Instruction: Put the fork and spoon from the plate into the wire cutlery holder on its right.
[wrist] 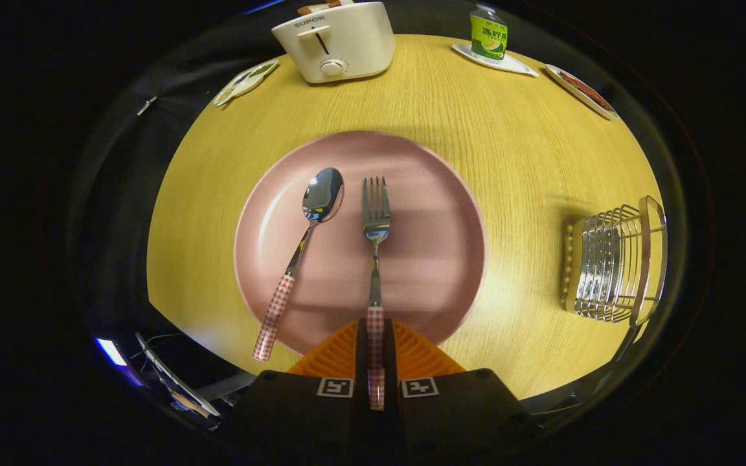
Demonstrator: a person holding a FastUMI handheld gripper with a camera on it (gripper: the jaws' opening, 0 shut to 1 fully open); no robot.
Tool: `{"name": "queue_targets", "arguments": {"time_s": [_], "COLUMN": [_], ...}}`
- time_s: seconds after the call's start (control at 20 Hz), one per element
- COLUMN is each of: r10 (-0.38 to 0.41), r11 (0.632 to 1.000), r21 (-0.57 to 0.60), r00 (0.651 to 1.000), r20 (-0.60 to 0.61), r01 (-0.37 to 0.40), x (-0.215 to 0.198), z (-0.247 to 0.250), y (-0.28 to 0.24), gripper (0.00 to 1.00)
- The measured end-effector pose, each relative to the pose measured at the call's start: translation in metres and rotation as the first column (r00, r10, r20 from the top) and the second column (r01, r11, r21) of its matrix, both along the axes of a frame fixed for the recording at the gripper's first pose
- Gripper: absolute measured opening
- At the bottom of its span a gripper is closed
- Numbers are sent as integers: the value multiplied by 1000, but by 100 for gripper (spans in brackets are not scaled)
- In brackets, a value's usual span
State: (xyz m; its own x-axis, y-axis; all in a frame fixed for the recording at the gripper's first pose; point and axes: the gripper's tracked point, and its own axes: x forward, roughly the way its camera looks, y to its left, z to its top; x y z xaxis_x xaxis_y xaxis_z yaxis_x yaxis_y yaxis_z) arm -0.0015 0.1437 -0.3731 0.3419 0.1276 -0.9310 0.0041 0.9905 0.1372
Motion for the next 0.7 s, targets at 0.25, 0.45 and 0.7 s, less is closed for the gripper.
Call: {"name": "queue_targets", "arguments": {"time_s": [0.25, 0.45, 0.7], "r10": [77, 170, 218], "r11": [996, 985, 974], "r21": [33, 21, -32], "r00": [997, 985, 971], "r20": [25, 35, -102], "r01": [-78, -170, -222], "x": [-23, -47, -73], "z": [57, 112, 141], "y": [-33, -79, -158], "gripper": [12, 12, 12]}}
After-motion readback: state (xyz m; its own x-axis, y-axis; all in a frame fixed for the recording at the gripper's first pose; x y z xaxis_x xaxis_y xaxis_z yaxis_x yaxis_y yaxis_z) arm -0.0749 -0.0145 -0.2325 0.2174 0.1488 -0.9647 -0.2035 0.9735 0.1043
